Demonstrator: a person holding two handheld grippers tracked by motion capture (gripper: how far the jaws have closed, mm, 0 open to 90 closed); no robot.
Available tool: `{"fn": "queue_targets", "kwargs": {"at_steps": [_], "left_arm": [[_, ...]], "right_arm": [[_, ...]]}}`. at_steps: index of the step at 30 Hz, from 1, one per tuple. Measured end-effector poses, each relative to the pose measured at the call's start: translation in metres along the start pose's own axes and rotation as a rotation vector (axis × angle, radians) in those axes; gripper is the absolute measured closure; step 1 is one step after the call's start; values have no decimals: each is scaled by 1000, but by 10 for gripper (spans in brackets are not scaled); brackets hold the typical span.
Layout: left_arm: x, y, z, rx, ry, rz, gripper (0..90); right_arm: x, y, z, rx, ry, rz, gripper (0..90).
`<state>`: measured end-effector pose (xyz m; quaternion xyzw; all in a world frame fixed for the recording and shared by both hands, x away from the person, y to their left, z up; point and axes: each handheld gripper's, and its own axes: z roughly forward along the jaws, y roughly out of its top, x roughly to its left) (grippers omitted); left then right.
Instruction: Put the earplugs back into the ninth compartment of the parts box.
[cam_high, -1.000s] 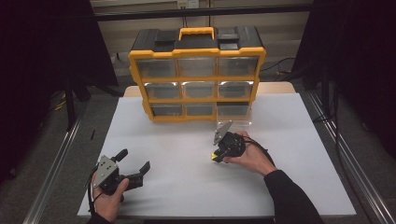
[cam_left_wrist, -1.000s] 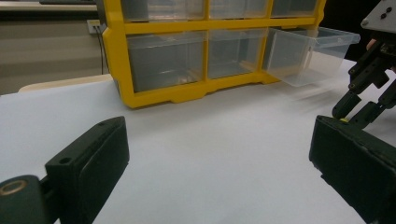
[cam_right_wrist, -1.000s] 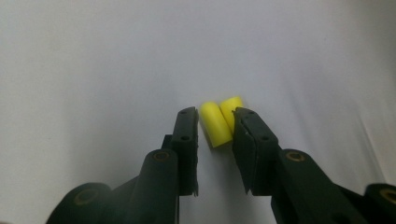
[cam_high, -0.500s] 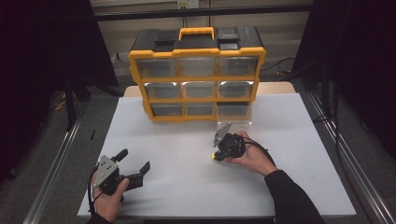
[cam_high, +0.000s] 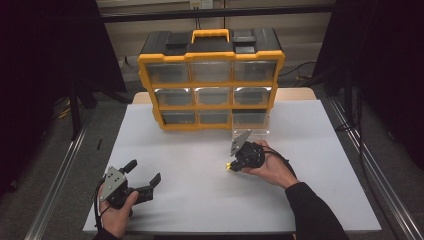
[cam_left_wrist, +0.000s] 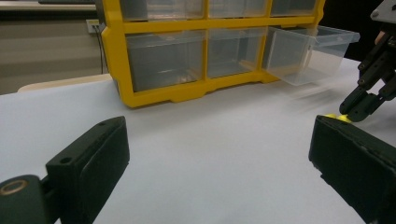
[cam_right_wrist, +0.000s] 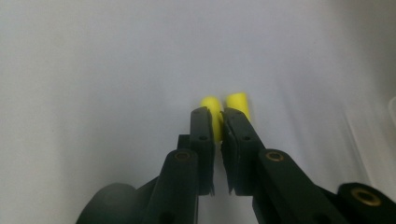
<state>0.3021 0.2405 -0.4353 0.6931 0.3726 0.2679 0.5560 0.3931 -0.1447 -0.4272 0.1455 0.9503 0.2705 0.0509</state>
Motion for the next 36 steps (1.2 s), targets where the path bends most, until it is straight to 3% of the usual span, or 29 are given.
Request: {"fn": "queue_targets", "kwargs": {"at_steps": [36], "left_arm": [[-1,0,0,-5,-3,-4,51]], "right_arm": [[-3,-4,-33,-108,-32,37,831]]}}
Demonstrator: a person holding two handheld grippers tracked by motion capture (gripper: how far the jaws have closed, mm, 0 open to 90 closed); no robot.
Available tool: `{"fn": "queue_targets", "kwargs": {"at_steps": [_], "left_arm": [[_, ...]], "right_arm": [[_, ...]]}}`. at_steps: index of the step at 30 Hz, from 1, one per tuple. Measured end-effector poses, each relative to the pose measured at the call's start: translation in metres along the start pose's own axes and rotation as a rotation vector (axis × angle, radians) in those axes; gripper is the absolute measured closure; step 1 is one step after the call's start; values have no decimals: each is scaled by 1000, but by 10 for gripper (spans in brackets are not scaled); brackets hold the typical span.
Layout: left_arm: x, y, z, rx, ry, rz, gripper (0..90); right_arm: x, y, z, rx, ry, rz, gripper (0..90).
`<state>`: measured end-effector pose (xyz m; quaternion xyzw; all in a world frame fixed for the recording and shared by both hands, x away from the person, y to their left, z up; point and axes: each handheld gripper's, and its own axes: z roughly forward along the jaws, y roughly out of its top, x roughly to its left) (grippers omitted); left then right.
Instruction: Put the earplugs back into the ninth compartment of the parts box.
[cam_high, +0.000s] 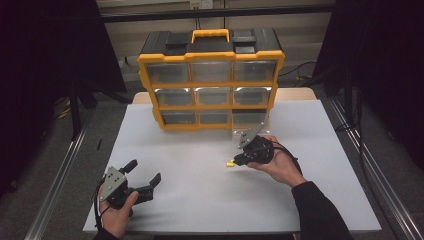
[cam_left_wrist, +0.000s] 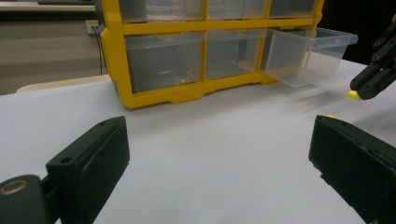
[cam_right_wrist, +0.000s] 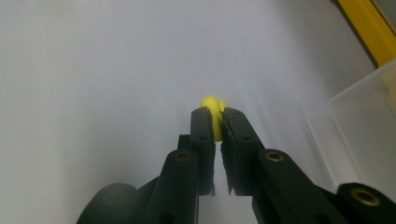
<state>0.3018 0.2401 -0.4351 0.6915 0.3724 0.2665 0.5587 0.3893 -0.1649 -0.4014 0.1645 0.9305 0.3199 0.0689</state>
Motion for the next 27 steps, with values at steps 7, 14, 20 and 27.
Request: {"fn": "queue_targets", "kwargs": {"at_steps": [7,14,20,27], "left_arm": [[0,0,0,0,2,2,51],[0,0,0,0,4,2,51],[0,0,0,3,4,5,51],[0,0,0,0,4,2,51]], "right_arm": [[-1,3,-10,-20,-16,1,831],[-2,7,-14,-24,-13,-1,831],[-4,9,-19,-26,-22,-1,831],[-6,14,-29,-32,-39,0,830]]}}
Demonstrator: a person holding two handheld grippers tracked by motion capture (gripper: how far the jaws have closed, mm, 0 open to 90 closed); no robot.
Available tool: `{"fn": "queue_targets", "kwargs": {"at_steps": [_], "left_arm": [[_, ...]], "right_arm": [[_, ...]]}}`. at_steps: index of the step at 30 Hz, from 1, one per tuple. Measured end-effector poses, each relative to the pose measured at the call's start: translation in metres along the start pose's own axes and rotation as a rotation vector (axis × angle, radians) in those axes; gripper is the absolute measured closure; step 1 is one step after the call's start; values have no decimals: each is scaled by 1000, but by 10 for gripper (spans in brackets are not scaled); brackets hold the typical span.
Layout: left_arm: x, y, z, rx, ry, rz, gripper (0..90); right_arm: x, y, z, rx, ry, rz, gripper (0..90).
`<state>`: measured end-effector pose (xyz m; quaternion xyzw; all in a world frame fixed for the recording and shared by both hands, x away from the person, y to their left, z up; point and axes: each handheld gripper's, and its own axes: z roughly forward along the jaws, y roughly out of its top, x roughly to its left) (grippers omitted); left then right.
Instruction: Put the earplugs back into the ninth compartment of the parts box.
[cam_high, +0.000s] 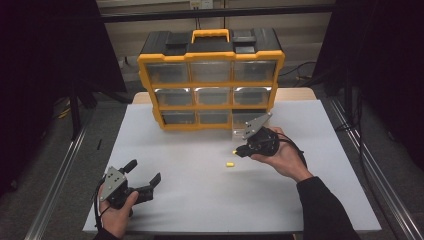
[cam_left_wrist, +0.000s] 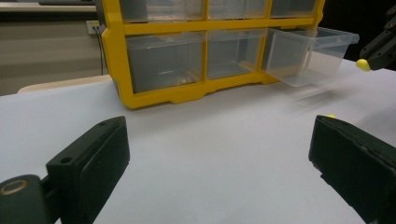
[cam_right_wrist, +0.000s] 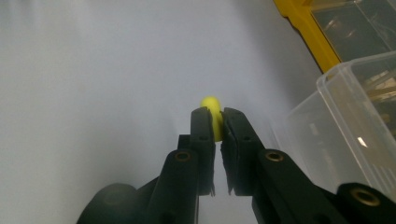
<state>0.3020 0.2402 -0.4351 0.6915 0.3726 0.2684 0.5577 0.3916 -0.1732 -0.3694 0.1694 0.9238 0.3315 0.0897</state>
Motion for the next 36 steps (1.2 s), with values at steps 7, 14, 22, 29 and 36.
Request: {"fn": "queue_targets", "kwargs": {"at_steps": [7,14,22,29,36], "left_arm": [[0,0,0,-1,0,2,51],[0,0,0,-2,0,2,51],[0,0,0,-6,0,-1,51],[0,0,-1,-3,2,5,51],[0,0,0,-7,-1,1,51]], "right_arm": [[-5,3,-8,3,-9,3,829],[-11,9,-18,-14,-30,7,829],[-14,22,-33,-20,-53,-6,830],[-22,28,-42,-25,-73,6,830],[-29,35,-50,-39,-90,15,830]]}}
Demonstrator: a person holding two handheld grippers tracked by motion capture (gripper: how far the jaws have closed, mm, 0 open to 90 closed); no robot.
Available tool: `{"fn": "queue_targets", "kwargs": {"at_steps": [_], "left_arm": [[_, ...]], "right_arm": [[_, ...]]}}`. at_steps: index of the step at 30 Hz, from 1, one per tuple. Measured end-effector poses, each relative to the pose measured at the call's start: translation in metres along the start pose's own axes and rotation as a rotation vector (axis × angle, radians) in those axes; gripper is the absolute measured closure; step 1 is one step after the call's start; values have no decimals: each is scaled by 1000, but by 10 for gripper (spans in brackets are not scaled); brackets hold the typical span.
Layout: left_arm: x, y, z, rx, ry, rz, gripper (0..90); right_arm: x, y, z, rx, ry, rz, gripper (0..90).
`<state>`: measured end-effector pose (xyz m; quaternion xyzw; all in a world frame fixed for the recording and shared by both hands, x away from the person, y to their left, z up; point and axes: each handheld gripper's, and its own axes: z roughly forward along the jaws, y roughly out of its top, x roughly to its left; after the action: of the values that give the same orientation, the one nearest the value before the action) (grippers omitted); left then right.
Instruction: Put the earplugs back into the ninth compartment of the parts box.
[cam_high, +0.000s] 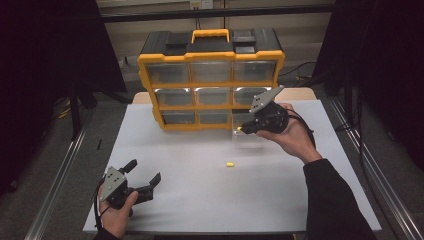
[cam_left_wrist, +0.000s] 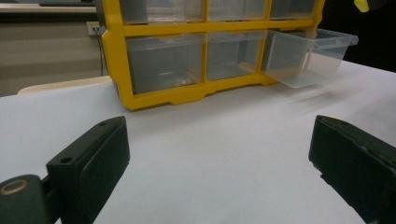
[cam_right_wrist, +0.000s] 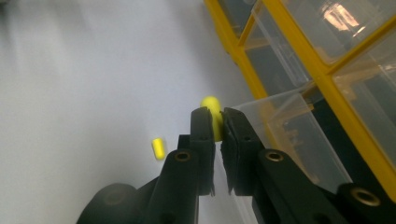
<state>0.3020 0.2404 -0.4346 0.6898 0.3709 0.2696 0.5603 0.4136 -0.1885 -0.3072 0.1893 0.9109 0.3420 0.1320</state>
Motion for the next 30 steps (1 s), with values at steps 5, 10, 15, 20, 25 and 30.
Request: {"fn": "queue_targets", "kwargs": {"at_steps": [5,10,15,20,25,30], "left_arm": [[1,0,-1,4,2,6,51],[1,0,-1,3,1,7,51],[1,0,-1,2,1,8,51],[0,0,-1,0,1,6,52],[1,0,-1,2,0,7,52],[1,1,-1,0,-1,7,52]], "right_arm": [[-8,6,-6,-8,-20,1,830],[-18,9,-10,-1,-45,19,830],[-30,7,-8,25,-58,52,830],[-38,8,-4,45,-73,73,830],[-48,8,1,81,-71,104,827],[-57,6,12,143,-57,134,826]]}}
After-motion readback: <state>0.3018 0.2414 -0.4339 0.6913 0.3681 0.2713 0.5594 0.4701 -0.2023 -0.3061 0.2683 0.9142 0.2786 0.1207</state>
